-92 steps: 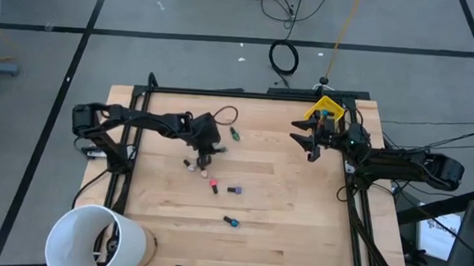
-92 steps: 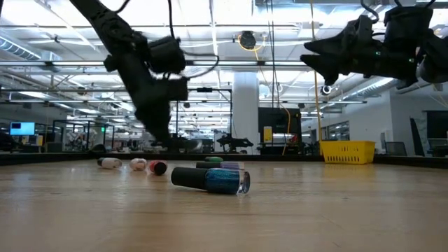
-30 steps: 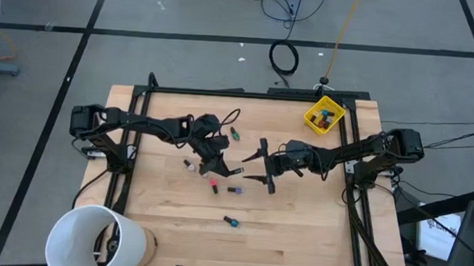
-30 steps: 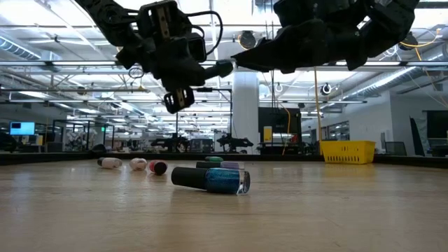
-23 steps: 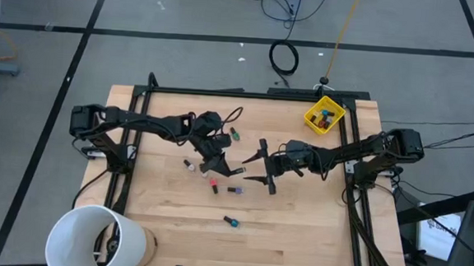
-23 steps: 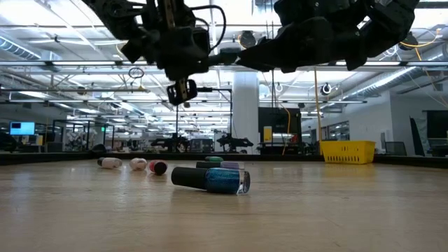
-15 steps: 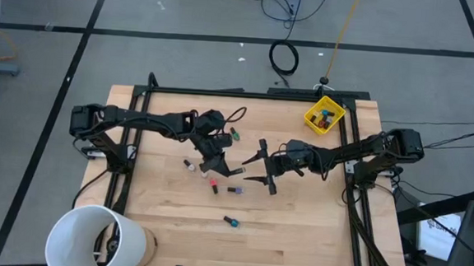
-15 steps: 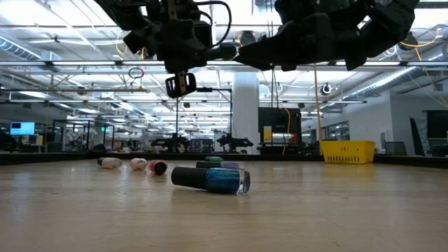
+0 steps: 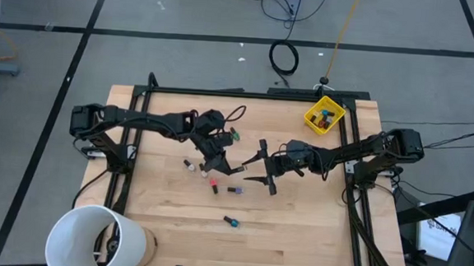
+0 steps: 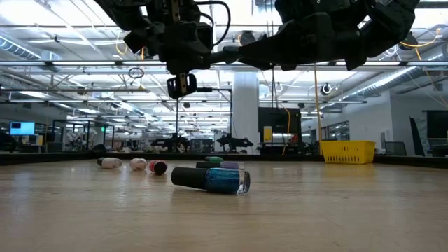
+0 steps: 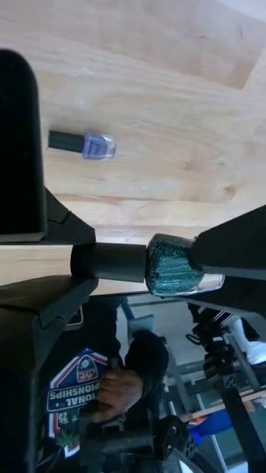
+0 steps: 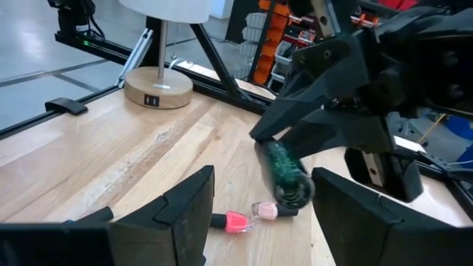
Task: Pick & Place Nail Polish
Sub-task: Put the dark green nail polish bottle into the yellow bin
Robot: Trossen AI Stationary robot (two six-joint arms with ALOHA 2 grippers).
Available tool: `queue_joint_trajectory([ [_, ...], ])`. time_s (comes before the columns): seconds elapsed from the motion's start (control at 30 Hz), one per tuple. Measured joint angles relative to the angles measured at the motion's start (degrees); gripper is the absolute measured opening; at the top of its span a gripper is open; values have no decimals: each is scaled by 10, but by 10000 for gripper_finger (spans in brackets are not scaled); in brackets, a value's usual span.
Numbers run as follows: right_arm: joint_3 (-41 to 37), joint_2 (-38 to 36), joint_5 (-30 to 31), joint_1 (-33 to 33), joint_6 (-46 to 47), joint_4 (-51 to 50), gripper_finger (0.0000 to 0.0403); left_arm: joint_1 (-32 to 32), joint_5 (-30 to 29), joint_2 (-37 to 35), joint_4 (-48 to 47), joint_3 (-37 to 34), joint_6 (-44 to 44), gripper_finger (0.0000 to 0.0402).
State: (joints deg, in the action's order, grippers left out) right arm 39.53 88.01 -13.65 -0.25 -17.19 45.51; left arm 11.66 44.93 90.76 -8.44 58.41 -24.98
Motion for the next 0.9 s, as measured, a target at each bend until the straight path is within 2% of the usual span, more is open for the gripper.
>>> queue_joint_trajectory([
  [0.47,0,0,0,0,-2,16,211,-8,2,15,25,0,-18,30],
  [0.9,0,0,-1,0,0,-8,172,-6,44,35,56,1,-26,30],
])
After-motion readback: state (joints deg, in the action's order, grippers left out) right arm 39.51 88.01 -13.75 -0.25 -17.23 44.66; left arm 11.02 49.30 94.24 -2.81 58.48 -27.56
